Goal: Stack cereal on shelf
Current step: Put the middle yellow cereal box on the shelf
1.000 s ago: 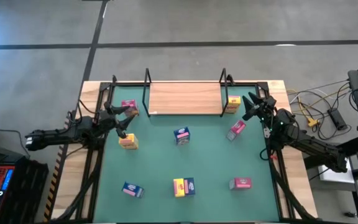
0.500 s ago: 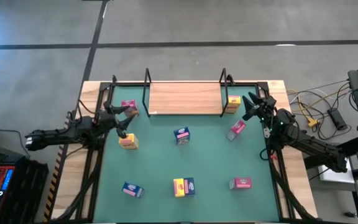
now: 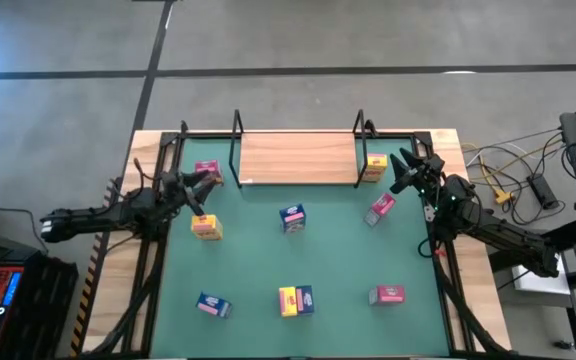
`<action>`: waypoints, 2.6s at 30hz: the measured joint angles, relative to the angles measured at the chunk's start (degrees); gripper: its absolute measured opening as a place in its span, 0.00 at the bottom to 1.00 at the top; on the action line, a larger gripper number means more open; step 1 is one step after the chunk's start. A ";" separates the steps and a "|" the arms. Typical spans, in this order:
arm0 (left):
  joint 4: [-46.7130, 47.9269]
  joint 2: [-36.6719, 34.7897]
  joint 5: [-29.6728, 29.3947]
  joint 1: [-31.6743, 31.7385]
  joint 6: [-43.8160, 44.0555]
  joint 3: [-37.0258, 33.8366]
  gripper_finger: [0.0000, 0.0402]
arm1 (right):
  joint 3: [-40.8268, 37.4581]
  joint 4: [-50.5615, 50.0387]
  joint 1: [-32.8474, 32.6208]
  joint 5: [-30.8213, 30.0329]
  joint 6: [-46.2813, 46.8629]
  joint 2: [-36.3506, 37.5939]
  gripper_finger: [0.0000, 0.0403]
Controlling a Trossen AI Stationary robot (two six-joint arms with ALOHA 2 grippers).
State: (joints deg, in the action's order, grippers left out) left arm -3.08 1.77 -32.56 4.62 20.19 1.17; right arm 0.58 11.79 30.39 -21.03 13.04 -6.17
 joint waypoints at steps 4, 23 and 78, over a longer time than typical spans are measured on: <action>-1.90 0.41 -1.73 -0.02 1.05 0.00 0.58 | 0.02 0.00 0.01 0.00 0.00 -0.01 0.53; 27.49 20.32 -5.31 -0.02 21.95 21.11 0.58 | 0.01 0.00 0.02 0.00 0.00 -0.01 0.53; 70.32 63.58 31.84 -1.60 64.86 48.50 0.99 | 0.02 0.00 0.02 0.01 0.00 -0.01 0.53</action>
State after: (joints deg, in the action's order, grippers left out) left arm 67.23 65.34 -0.72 3.03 85.05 49.67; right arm 0.60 11.79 30.41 -21.03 13.04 -6.18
